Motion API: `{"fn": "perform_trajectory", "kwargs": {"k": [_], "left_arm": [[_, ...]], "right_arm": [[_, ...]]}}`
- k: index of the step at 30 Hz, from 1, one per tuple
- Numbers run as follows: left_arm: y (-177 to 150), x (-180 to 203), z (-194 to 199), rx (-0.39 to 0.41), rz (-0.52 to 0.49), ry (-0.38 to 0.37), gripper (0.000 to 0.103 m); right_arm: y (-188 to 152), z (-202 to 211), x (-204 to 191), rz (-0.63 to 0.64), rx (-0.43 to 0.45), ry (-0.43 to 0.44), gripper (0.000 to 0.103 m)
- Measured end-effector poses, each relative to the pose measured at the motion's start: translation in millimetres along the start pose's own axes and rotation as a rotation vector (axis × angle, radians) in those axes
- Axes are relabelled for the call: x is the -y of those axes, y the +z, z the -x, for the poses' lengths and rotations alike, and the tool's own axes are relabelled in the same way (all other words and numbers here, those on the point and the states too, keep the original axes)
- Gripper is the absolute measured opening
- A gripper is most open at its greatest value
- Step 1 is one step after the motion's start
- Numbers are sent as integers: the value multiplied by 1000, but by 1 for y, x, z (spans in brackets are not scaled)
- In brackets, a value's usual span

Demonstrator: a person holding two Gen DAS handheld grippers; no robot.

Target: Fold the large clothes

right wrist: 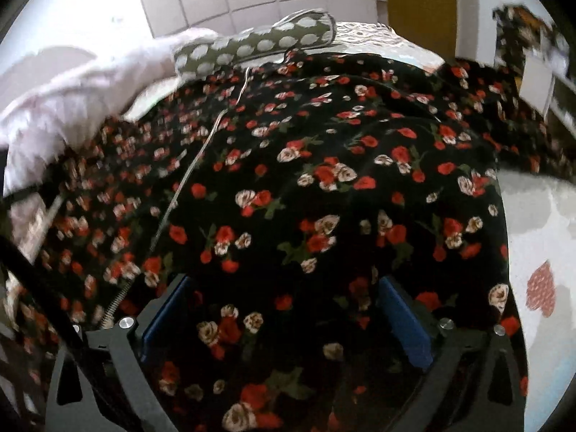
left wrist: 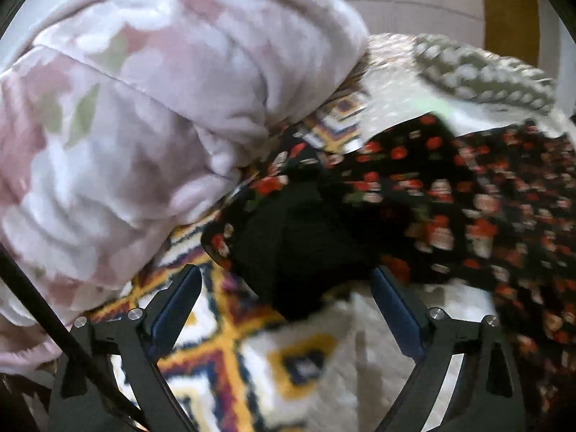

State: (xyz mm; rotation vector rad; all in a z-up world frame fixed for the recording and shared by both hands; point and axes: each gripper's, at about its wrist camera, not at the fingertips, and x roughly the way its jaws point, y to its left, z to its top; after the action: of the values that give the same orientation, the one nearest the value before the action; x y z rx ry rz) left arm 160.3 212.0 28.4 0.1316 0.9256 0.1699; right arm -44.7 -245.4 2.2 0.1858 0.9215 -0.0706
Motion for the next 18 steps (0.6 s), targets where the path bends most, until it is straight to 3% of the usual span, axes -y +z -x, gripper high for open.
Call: {"fn": "perform_trajectory", "kwargs": {"k": [2, 3, 4, 6, 10, 14, 18], "left_arm": [[5, -11, -15, -48, 37, 2, 36], [6, -21, -18, -75, 70, -8, 3], [8, -35, -22, -105, 140, -40, 2], [11, -68, -17, -78, 283, -82, 2], [23, -136, 1, -33, 498, -49, 1], [44, -170, 24, 12, 569, -35, 1], [66, -157, 44, 42, 533, -50, 1]], "right_arm": [[0, -2, -2, 13, 0, -17, 103], [0, -2, -1, 12, 2, -17, 103], [0, -2, 0, 11, 4, -16, 103], [0, -3, -1, 14, 7, -19, 103], [-1, -2, 0, 19, 15, -26, 103], [-2, -1, 0, 13, 21, -17, 103], [-3, 0, 1, 11, 25, -11, 103]]}}
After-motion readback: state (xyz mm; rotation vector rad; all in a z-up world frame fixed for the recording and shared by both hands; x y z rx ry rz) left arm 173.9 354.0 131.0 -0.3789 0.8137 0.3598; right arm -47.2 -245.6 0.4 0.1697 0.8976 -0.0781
